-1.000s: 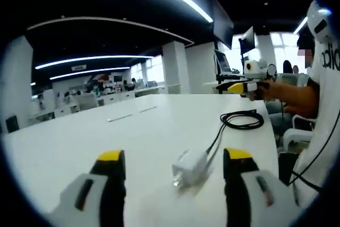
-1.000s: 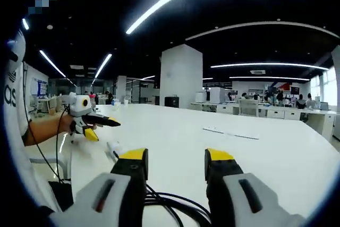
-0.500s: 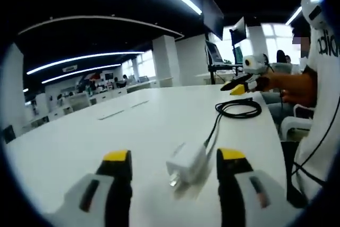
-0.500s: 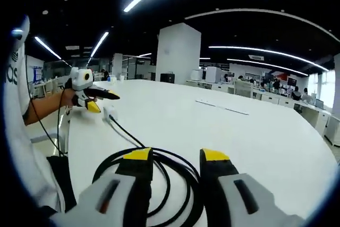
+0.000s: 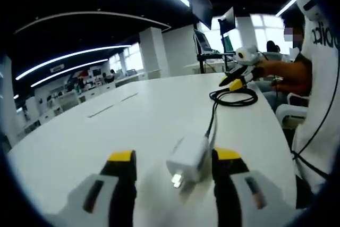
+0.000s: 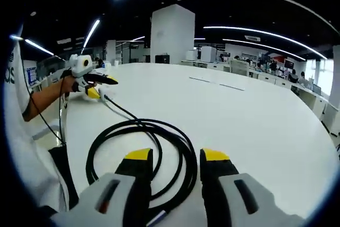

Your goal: Plug the desk Type‑C cable into the charger adapter.

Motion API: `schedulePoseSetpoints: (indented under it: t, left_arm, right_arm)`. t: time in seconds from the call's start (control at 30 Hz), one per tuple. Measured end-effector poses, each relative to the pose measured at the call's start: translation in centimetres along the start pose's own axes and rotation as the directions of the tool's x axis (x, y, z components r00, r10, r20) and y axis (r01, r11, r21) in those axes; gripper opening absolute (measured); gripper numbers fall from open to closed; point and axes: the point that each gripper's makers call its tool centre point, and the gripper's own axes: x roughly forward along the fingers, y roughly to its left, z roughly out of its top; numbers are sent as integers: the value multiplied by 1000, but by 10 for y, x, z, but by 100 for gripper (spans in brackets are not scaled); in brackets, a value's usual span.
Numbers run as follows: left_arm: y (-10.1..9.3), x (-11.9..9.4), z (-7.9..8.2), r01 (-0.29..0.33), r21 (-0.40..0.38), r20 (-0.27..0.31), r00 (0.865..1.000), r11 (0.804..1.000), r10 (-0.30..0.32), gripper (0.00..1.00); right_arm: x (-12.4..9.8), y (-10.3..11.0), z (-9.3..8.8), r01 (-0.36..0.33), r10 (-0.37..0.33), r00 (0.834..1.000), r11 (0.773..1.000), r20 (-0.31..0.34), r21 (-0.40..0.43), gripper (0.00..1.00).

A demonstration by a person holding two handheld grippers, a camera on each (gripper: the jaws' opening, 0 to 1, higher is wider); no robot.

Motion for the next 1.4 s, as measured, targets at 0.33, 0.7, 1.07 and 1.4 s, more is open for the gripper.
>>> schedulePoseSetpoints:
  t: [0.33, 0.7, 1.07, 1.4]
  left_arm:
    - [-12, 2, 0, 53, 10, 3, 999, 999, -53, 44]
    - [-17, 2, -4, 76, -2, 1, 997, 997, -76, 36]
    - [-20, 4, -4, 102, 4, 3, 995, 995, -102, 32]
    - [-19, 4, -4, 88, 13, 9, 996, 996, -89, 29]
  right_arm:
    - [-2, 2, -2, -7, 8, 1000, 997, -12, 74, 32]
    - [2, 2, -10, 28, -21, 997, 996, -79, 87, 32]
    - [7, 3, -10, 46, -42, 993, 998, -110, 37, 25]
    - [10, 5, -9, 38, -36, 992, 999, -123, 17, 14]
